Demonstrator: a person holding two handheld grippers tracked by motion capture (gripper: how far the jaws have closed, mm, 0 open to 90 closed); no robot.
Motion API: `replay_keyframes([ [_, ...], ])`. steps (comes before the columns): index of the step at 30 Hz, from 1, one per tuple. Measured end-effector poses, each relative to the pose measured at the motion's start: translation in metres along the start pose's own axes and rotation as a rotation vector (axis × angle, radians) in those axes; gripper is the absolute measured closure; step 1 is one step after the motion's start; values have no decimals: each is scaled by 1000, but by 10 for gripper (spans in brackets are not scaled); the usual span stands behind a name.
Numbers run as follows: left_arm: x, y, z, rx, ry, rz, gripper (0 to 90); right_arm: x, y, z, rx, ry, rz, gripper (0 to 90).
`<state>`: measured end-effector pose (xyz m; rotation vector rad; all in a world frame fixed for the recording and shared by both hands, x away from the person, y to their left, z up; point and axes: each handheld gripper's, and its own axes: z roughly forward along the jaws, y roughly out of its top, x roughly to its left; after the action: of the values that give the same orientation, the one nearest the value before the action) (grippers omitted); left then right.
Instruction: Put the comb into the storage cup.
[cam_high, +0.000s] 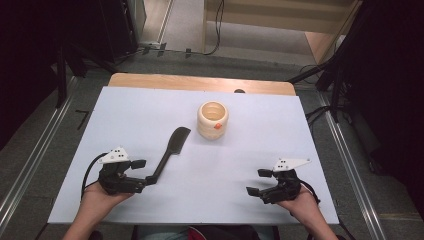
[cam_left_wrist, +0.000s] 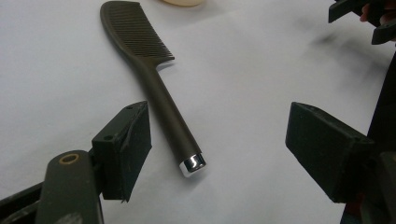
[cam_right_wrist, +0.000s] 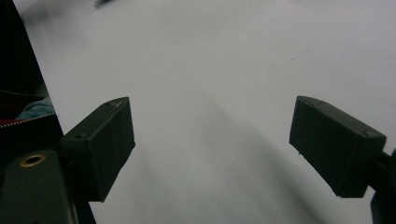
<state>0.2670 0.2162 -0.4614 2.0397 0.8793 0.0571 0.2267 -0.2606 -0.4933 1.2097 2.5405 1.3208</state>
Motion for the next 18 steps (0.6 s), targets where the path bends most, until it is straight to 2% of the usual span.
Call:
replay_keyframes([
  [8,3,0,5,19,-38,-8,211,-4,1,3,1,10,-4,125],
  [15,3,1,6,34,-42,0,214,-1,-1,2,11,2,-18,125],
  [18,2,1,9,61,-42,12,215,0,-2,1,21,-12,-20,125],
])
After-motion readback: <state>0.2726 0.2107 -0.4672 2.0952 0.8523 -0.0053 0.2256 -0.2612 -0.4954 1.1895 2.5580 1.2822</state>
